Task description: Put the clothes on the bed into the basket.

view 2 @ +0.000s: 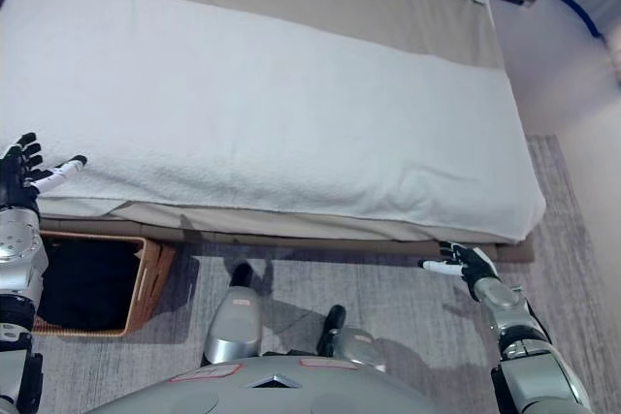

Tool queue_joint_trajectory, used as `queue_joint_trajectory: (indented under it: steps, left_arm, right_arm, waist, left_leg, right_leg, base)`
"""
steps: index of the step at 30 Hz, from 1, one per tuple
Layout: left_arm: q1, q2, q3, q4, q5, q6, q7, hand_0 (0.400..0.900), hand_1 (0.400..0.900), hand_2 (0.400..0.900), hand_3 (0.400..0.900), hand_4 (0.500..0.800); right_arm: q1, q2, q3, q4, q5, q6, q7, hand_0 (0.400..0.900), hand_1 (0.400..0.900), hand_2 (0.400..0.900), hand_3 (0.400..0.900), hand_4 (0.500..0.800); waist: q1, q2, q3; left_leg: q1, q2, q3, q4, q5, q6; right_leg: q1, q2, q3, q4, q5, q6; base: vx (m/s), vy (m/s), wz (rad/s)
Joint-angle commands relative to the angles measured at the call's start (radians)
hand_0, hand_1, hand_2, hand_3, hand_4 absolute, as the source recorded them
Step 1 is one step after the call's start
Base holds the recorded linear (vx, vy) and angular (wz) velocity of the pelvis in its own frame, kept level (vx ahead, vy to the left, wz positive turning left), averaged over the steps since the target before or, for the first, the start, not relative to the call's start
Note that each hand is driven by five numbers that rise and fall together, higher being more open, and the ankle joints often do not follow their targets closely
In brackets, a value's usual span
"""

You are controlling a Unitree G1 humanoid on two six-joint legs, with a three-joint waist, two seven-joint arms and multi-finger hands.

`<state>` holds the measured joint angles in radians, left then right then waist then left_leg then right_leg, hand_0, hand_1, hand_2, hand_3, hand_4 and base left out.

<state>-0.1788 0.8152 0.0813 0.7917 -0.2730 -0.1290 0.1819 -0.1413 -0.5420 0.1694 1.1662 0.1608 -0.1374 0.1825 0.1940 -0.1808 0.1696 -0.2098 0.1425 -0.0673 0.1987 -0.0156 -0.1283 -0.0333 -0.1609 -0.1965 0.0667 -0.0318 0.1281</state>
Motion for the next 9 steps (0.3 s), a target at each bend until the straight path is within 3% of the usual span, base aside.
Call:
queue_joint_trajectory:
  steps: [1, 9]
  left_arm:
    - [-0.100, 0.006, -0.038, 0.018, 0.082, -0.052, 0.004, 0.900, 0.900, 0.900, 0.900, 0.800]
    - [-0.145, -0.040, -0.135, 0.043, 0.086, -0.052, -0.037, 0.900, 0.900, 0.900, 0.900, 0.800]
  right_arm:
    - [-0.051, -0.108, -0.051, 0.010, 0.000, -0.026, -0.044, 0.900, 0.900, 0.900, 0.900, 0.800]
    - [-0.070, -0.103, -0.049, 0.039, -0.008, -0.024, -0.062, 0.900, 0.900, 0.900, 0.900, 0.800]
  waist:
    - [-0.001, 0.038, -0.016]
    - [-0.025, 0.058, -0.016]
  left_leg:
    - [-0.069, 0.038, -0.050, -0.043, 0.089, -0.016]
    - [-0.064, 0.028, -0.033, -0.050, 0.090, -0.009]
  right_leg:
    - [0.059, -0.036, 0.003, 0.023, 0.003, 0.052]
    - [0.047, -0.047, 0.015, 0.019, 0.014, 0.056]
  base:
    - [0.00, 0.020, -0.08]
    - [0.00, 0.020, -0.05]
